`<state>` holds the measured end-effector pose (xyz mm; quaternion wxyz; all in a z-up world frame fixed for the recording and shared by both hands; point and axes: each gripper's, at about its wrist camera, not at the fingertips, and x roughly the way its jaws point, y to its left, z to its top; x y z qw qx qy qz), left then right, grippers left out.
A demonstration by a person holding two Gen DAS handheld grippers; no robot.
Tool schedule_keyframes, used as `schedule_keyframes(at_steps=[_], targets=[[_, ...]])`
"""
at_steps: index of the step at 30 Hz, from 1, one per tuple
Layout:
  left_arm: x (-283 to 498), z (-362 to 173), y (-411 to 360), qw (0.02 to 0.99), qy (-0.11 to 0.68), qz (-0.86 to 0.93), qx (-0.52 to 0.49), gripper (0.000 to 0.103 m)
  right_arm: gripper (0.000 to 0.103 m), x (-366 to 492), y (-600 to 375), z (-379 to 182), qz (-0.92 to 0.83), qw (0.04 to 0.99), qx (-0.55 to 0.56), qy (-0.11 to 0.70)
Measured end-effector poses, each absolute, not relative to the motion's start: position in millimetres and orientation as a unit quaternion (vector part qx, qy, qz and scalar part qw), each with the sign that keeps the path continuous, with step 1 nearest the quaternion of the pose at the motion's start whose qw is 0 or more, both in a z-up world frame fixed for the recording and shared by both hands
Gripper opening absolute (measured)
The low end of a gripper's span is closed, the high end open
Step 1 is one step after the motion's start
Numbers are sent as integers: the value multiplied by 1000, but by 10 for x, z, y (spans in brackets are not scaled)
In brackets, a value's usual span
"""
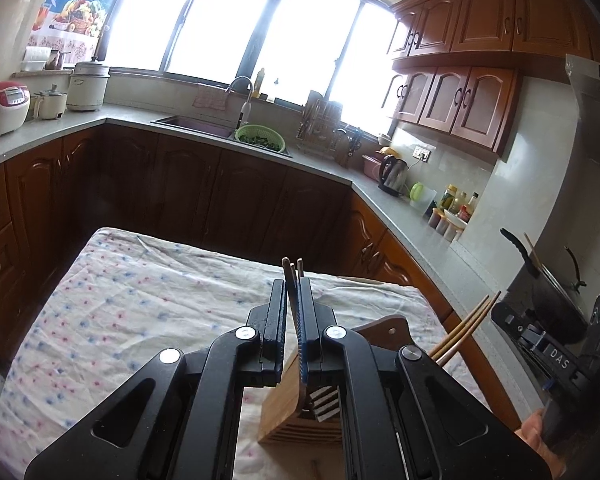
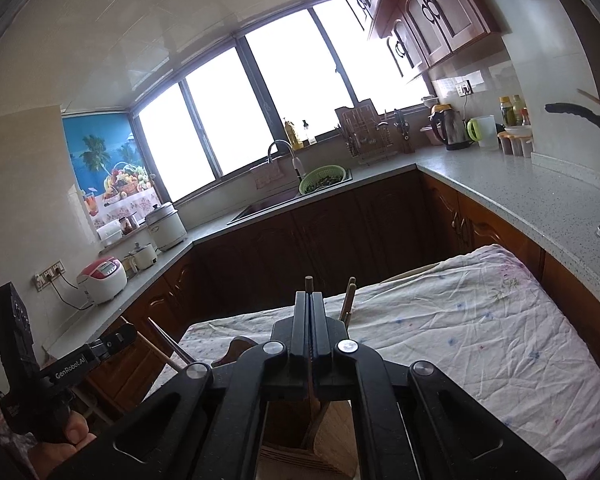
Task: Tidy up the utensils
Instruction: 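Open both grippers to release the wooden chopsticks in the caddy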
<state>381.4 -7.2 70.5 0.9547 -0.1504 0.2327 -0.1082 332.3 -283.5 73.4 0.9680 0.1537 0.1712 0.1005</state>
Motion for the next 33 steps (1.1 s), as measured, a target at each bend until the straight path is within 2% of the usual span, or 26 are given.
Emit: schedule_keyframes(at_steps=[19,20,21,24,27,29,30,31,32,33], targets=[[3857,690,-75,950,247,-113,-152,4,1,3399,-2818,686,107,962,157,193],[3854,692,-75,950,247,-113,-152,4,1,3400,-2818,684,108,962,157,194],[3856,697,-75,950,248,-113,-151,4,6,3402,-2819,684,110,962,157,194],[3849,691,-71,949,251,-113,-151,7,6,3391,-2828,675,107,962,159,194],[3831,684,-57,948,254,-112,-154,18,8,3371,-2843,658,105,961,165,196],[3800,683,-52,949,254,-111,-153,32,13,3347,-2856,658,102,961,167,196],[3782,684,-48,949,253,-111,-153,34,23,3334,-2864,658,101,961,169,194],[3764,687,-47,949,253,-110,-152,41,34,3319,-2870,662,100,961,169,192],[3742,690,-45,950,251,-109,-152,46,39,3303,-2874,667,97,962,169,190],[3722,696,-42,951,249,-108,-150,47,46,3290,-2881,670,96,963,169,189]])
